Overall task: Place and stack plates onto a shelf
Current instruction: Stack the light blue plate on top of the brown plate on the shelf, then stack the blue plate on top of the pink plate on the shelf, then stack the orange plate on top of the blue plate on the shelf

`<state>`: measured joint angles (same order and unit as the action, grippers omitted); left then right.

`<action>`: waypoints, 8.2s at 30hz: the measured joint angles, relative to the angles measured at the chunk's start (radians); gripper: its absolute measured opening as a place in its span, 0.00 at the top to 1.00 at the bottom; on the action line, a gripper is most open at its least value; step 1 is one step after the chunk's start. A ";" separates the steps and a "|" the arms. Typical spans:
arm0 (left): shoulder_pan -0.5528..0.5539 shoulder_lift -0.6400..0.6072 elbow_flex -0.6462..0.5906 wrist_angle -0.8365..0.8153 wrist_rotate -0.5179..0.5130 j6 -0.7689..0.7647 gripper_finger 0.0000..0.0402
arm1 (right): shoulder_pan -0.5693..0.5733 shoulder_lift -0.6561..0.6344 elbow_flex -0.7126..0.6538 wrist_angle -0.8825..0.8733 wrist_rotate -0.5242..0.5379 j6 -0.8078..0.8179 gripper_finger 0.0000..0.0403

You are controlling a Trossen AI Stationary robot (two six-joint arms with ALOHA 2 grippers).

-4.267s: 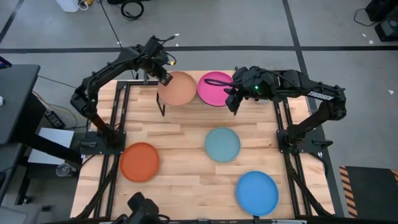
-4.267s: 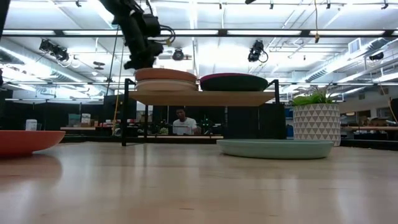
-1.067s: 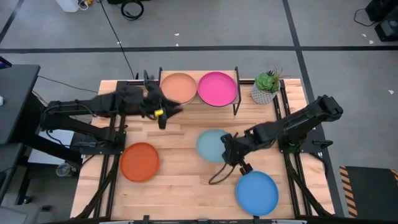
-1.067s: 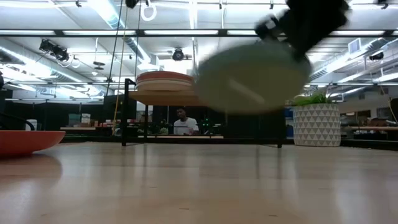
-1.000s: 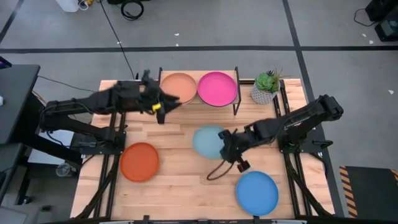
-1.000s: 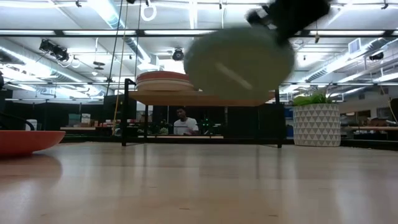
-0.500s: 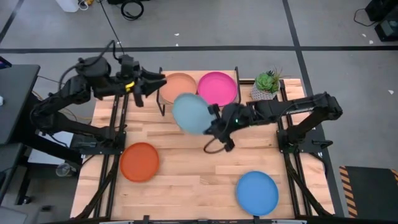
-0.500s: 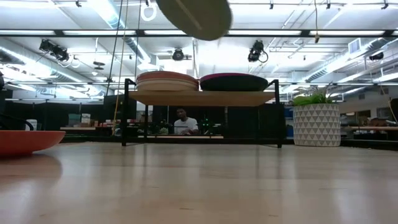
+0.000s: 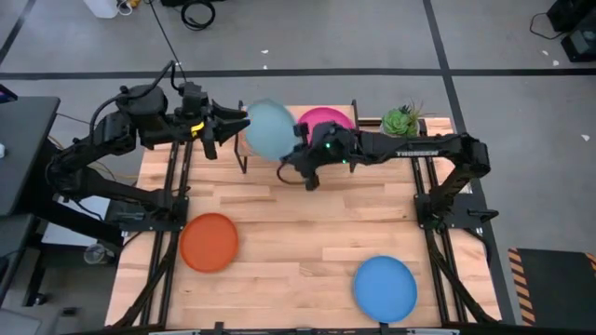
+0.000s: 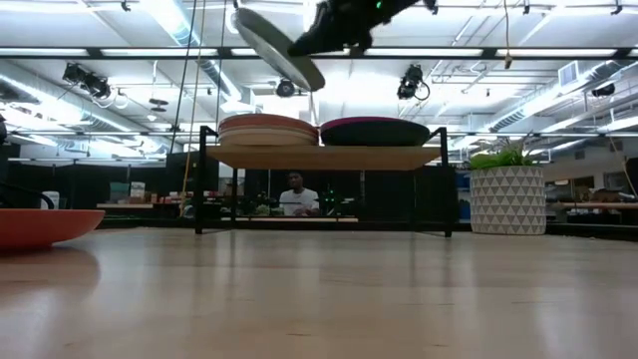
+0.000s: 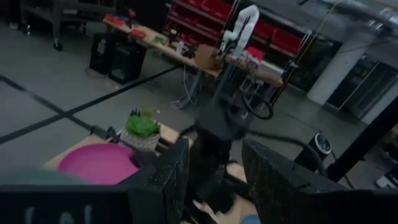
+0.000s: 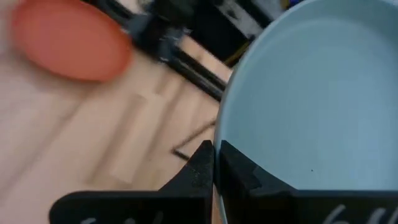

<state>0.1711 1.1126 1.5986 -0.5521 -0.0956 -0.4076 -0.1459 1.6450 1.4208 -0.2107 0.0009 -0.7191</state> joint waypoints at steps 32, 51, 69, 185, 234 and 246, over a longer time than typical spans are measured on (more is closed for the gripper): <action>0.068 0.000 -0.001 -0.271 -0.041 0.034 0.61 | -0.121 0.115 -0.001 0.161 0.018 -0.043 0.73; 0.068 0.018 -0.002 -0.360 -0.041 0.041 0.61 | 0.011 -0.198 0.000 -0.509 -0.214 0.473 0.73; 0.071 0.066 -0.002 -0.311 -0.041 0.052 0.61 | 0.303 -0.215 -0.250 -0.843 -0.380 0.776 0.73; -0.004 0.065 -0.208 -0.471 0.167 0.213 0.61 | -0.693 -0.226 0.072 -0.734 -0.250 0.935 0.77; -0.441 0.066 -0.877 -0.160 0.332 -0.460 0.65 | -0.095 -0.356 0.072 -0.507 0.010 0.963 0.77; -0.914 0.066 -0.877 -0.145 -0.102 -0.637 0.65 | -0.089 -0.356 0.072 -0.507 0.010 0.993 0.77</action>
<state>-0.7432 1.1790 0.7212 -0.6970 -0.1974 -1.0443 -0.2348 1.2888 1.4925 -0.7177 0.0105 0.2740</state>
